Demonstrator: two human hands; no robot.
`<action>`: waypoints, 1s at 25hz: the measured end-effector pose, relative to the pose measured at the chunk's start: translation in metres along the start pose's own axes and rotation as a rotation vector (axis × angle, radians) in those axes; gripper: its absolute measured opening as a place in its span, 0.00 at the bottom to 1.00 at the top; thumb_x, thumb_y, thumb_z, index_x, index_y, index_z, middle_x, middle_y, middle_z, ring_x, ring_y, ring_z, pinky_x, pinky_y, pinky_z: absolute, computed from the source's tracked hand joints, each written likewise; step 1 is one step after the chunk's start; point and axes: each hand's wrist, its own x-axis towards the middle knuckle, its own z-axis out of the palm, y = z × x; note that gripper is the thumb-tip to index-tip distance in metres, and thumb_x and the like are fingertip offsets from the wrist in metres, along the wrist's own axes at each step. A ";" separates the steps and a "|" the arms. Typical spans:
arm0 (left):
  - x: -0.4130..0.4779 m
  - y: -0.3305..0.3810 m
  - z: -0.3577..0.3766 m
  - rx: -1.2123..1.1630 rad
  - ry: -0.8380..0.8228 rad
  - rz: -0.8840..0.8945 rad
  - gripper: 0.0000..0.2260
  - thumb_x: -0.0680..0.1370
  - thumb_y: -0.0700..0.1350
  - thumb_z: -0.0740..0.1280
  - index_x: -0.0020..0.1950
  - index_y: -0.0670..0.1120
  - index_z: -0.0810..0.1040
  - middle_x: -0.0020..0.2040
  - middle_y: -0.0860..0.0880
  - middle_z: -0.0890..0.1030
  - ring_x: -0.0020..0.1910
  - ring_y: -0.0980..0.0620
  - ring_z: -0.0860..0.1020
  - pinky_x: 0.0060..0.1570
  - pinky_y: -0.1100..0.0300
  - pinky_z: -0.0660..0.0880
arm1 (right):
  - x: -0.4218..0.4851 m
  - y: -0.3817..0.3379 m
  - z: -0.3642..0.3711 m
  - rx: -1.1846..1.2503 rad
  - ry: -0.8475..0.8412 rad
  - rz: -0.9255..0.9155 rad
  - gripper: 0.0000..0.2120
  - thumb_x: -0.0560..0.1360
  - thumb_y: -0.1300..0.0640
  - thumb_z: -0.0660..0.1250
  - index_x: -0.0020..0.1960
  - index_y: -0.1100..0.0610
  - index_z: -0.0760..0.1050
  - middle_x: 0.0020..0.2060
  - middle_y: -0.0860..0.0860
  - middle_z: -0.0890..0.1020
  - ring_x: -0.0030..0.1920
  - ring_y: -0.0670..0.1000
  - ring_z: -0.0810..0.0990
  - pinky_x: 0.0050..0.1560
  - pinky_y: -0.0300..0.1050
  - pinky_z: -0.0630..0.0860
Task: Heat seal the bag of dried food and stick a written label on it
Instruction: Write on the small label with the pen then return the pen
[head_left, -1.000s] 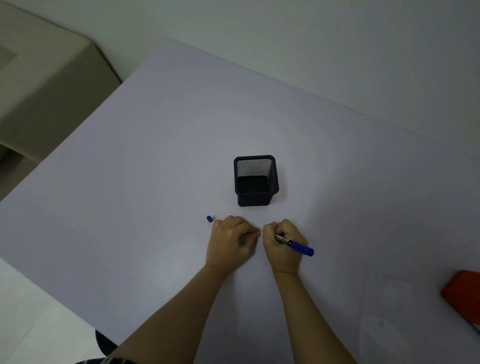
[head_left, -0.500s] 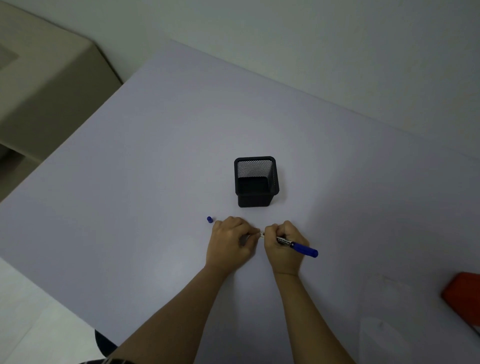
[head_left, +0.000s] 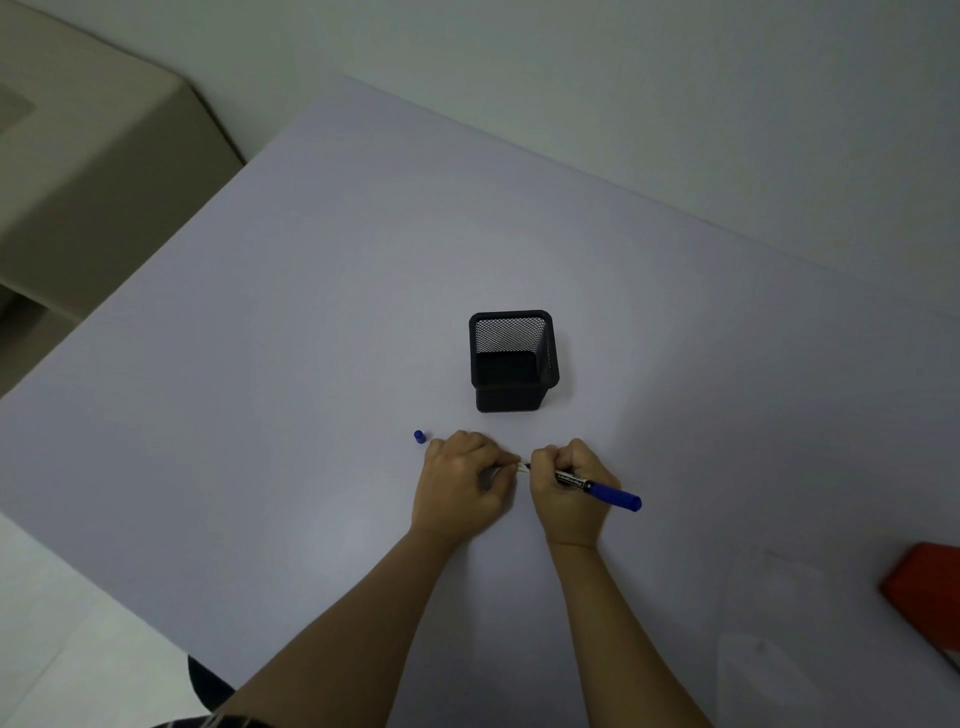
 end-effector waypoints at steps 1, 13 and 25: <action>0.000 0.000 0.000 0.001 0.007 0.000 0.10 0.72 0.49 0.64 0.43 0.49 0.84 0.39 0.52 0.82 0.42 0.54 0.78 0.43 0.60 0.66 | 0.000 0.002 0.001 0.012 0.011 -0.008 0.15 0.67 0.52 0.59 0.26 0.60 0.64 0.20 0.58 0.73 0.20 0.55 0.70 0.21 0.39 0.68; 0.001 0.001 -0.001 -0.014 -0.014 -0.015 0.09 0.71 0.49 0.64 0.42 0.49 0.83 0.39 0.53 0.83 0.42 0.54 0.78 0.43 0.56 0.71 | 0.002 0.011 0.005 -0.005 0.031 -0.018 0.15 0.67 0.50 0.59 0.26 0.57 0.63 0.20 0.58 0.73 0.21 0.51 0.68 0.22 0.38 0.67; 0.001 0.001 -0.001 0.000 -0.020 -0.012 0.10 0.72 0.50 0.64 0.43 0.49 0.83 0.39 0.52 0.82 0.41 0.53 0.78 0.43 0.55 0.72 | 0.002 0.016 0.006 -0.023 0.039 -0.066 0.14 0.68 0.51 0.59 0.27 0.56 0.62 0.20 0.58 0.72 0.20 0.52 0.68 0.22 0.38 0.66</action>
